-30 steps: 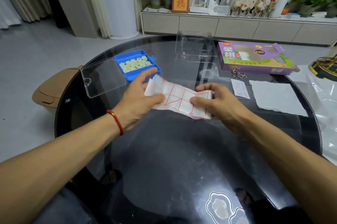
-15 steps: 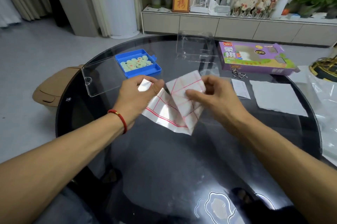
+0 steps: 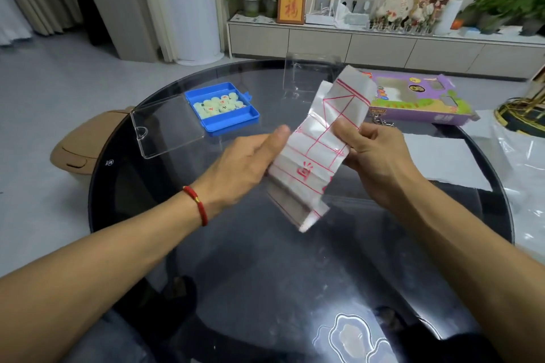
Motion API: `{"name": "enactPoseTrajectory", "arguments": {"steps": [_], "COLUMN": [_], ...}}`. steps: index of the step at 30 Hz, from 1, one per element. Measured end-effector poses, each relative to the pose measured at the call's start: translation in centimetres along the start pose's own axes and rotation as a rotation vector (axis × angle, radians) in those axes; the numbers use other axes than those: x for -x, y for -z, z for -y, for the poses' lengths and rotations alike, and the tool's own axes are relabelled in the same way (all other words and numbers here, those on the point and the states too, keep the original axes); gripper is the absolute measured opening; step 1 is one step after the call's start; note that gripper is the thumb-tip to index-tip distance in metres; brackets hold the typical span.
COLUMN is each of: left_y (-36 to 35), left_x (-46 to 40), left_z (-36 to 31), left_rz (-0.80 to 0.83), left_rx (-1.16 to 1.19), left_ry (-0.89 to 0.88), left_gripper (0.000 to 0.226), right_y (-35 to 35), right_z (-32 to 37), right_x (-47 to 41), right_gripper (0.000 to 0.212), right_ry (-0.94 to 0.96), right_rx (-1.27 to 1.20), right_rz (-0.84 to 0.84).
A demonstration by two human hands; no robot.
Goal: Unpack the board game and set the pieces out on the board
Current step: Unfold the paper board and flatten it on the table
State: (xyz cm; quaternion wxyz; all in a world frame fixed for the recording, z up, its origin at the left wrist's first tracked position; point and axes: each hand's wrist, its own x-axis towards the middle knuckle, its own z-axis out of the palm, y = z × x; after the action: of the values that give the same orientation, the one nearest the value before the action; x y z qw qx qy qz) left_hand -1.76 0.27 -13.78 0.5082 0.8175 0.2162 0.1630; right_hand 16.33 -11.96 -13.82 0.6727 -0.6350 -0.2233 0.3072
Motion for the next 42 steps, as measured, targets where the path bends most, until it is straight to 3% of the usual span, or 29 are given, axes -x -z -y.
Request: {"name": "enactPoseTrajectory", "arguments": {"steps": [2,5,9,16,22,28,34,36,39,42], "left_y": [-0.8,-0.8,-0.7,-0.9,-0.4,0.4,0.3,0.4,0.6,1.2], "left_x": [0.0,-0.3,-0.7,-1.1,-1.2,-1.3,-1.3,-1.4,-1.5,-1.5], "left_z": [-0.3,-0.2,0.5,1.3,1.8,2.1,2.1,2.2,2.3,2.3], "left_rz": [-0.001,-0.033,-0.086,-0.209,-0.248,-0.231,-0.105,-0.109,-0.138,-0.125], "left_rx": [0.136,0.067,0.173,0.121,0.251,0.414,0.61,0.667,0.69,0.704], "left_ry": [0.024,-0.022,0.107,0.207,0.27,0.333,0.388,0.403,0.397,0.386], "left_gripper": [0.044,0.022,0.012,0.017,0.01,0.012,0.014,0.018,0.022,0.044], "right_y": [-0.3,-0.4,-0.7,-2.4,-2.3,-1.2,-0.8,-0.7,-0.7,-0.7], "right_z": [0.0,0.1,-0.2,-1.0,0.0,0.7,0.0,-0.2,0.0,0.2], "right_x": [0.3,0.6,0.5,0.5,1.0,1.0,0.8,0.6,0.6,0.7], "right_gripper": [0.024,0.02,0.022,0.028,0.029,0.029,0.069,0.073,0.058,0.032], "right_ry": [0.002,0.0,-0.019,-0.047,-0.182,-0.323,-0.503,-0.519,-0.463,-0.343], "right_rx": [0.04,0.06,0.041,-0.016,-0.128,-0.371,-0.301,-0.288,-0.195,-0.163], "right_rz": [0.045,0.088,0.079,0.037,0.244,0.267,0.418,0.446,0.402,0.306]}}
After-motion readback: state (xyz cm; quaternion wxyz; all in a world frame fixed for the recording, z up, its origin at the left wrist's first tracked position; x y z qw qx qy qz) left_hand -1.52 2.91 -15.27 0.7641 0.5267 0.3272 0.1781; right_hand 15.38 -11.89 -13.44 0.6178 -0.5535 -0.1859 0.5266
